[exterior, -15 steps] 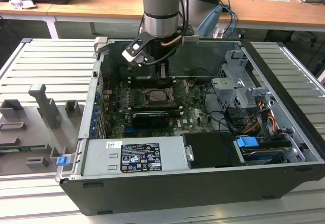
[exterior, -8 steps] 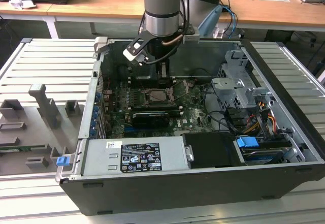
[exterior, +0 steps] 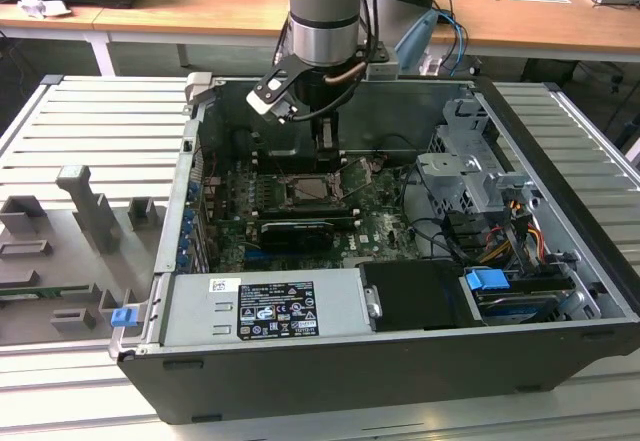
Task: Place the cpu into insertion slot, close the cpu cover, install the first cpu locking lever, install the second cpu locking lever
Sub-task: 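Close the cpu cover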
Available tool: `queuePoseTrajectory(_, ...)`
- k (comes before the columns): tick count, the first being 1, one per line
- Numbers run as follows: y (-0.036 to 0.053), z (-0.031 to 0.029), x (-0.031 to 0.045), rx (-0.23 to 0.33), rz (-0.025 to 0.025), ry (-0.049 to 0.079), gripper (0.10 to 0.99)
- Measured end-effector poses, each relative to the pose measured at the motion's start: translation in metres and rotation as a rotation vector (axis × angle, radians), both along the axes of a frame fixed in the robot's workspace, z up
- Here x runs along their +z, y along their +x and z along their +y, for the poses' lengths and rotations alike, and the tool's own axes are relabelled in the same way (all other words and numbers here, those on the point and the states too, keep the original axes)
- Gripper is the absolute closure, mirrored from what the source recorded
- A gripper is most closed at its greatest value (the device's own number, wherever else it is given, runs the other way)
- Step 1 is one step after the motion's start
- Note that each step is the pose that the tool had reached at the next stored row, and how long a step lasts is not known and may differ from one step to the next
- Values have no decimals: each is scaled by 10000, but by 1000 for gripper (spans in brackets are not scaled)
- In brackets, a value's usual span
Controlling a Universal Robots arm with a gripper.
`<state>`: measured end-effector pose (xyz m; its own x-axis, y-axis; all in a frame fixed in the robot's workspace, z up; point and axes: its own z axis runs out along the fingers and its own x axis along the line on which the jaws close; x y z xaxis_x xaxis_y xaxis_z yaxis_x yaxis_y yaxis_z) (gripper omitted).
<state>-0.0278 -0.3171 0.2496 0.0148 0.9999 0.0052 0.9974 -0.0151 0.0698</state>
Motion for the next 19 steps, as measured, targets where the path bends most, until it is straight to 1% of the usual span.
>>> queuePoseTrajectory(9,81,0,0,0,0,-1,980)
queuePoseTrajectory(19,134,1,1,-2,1,-3,980)
